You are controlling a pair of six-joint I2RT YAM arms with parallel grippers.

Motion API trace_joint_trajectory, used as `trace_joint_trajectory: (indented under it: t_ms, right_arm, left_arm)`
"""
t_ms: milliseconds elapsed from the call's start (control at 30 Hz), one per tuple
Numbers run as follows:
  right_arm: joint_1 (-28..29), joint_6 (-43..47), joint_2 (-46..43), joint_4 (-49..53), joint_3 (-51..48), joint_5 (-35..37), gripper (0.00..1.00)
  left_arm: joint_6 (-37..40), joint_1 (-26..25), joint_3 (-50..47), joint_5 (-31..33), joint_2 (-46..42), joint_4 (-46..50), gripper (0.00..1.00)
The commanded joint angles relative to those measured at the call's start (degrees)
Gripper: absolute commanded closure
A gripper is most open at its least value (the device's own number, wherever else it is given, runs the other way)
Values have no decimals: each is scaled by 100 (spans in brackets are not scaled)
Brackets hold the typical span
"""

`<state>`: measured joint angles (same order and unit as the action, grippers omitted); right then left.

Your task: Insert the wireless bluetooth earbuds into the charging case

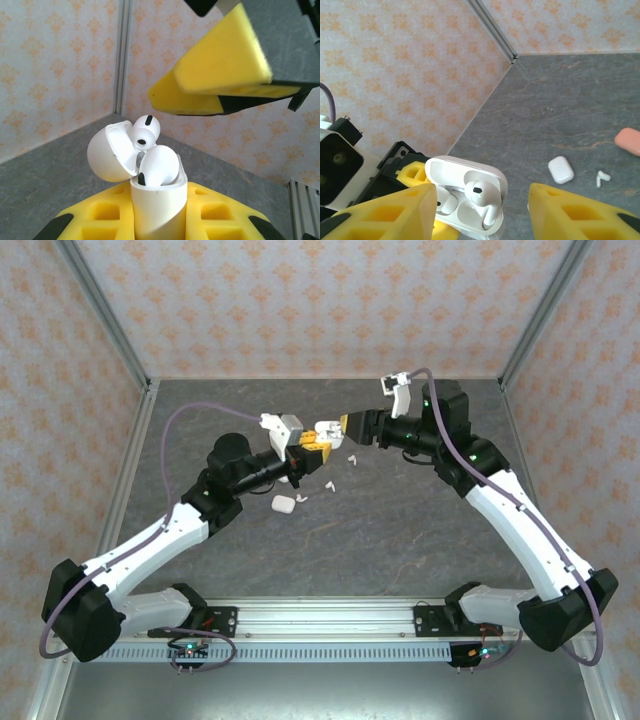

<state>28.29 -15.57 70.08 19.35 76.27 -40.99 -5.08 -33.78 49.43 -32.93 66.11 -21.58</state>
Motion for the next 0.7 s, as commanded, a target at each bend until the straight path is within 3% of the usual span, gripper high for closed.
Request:
trace_joint_trajectory:
  t_ms: [0,667]
  right_arm:
    - [-26,-108,75,-317,14,-224,52]
    - [-25,-60,302,-74,105,-223,59]
  left_arm:
    - [-62,-39,24,-178,-142,-351,100]
    - [-37,-36,10,-88,-186,-338,100]
